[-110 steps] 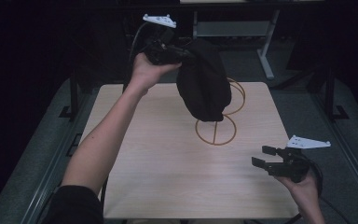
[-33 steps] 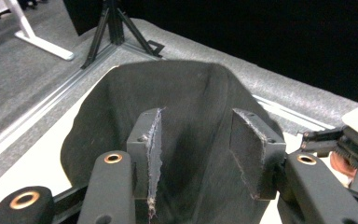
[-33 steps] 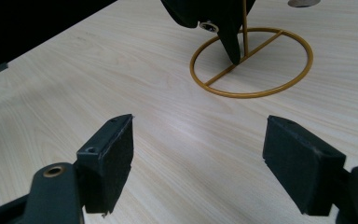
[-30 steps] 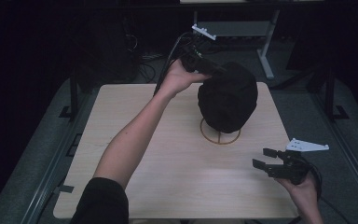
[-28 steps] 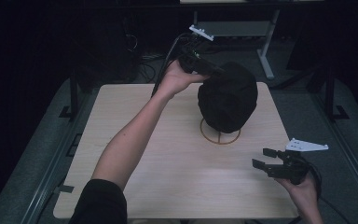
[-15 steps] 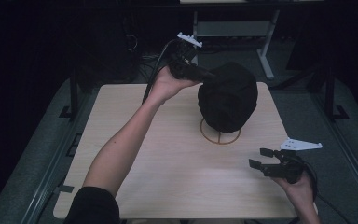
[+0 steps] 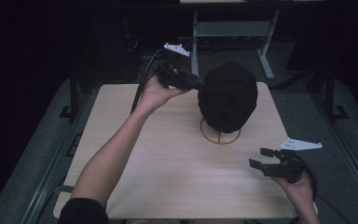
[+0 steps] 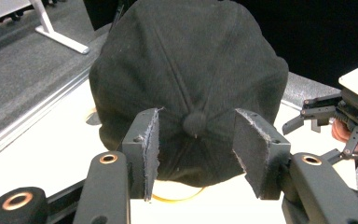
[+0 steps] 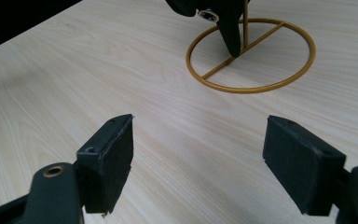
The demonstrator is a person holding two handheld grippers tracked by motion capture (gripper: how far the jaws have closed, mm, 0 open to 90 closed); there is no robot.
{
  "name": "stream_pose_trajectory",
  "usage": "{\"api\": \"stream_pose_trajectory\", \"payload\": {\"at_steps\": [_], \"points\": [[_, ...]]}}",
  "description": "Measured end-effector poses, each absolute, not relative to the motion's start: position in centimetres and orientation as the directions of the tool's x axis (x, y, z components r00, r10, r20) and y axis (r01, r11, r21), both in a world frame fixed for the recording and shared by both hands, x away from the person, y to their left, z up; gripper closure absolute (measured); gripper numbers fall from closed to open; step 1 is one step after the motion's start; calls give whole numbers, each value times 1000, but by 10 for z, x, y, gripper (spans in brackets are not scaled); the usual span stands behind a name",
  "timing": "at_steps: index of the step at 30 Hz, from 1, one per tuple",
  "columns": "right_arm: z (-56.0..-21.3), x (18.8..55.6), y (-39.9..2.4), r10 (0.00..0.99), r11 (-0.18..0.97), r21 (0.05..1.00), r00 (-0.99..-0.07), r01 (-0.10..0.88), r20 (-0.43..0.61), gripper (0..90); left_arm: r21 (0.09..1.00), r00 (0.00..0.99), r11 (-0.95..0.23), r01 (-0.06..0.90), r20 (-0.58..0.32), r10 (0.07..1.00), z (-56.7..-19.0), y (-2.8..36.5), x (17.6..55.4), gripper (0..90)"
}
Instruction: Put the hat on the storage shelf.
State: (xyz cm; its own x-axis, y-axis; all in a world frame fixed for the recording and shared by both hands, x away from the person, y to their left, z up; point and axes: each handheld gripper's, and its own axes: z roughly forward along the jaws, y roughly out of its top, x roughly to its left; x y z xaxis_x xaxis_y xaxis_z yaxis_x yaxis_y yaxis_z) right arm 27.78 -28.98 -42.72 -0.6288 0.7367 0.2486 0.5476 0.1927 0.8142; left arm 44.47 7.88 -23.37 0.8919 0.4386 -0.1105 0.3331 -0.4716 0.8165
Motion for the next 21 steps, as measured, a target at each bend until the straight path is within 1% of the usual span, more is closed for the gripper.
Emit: {"api": "stream_pose_trajectory", "payload": {"at_steps": [9, 13, 21], "points": [[-428, 279, -289, 745, 194, 809, -620, 555, 246, 233, 829, 880, -441, 344, -120, 460, -244, 106, 435, 463], [-429, 280, -287, 750, 200, 803, -615, 561, 243, 228, 825, 875, -451, 340, -102, 473, -248, 115, 430, 439], [-430, 280, -283, 754, 206, 793, -610, 573, 245, 218, 827, 859, -430, 362, -117, 499, -258, 135, 418, 405]]}}
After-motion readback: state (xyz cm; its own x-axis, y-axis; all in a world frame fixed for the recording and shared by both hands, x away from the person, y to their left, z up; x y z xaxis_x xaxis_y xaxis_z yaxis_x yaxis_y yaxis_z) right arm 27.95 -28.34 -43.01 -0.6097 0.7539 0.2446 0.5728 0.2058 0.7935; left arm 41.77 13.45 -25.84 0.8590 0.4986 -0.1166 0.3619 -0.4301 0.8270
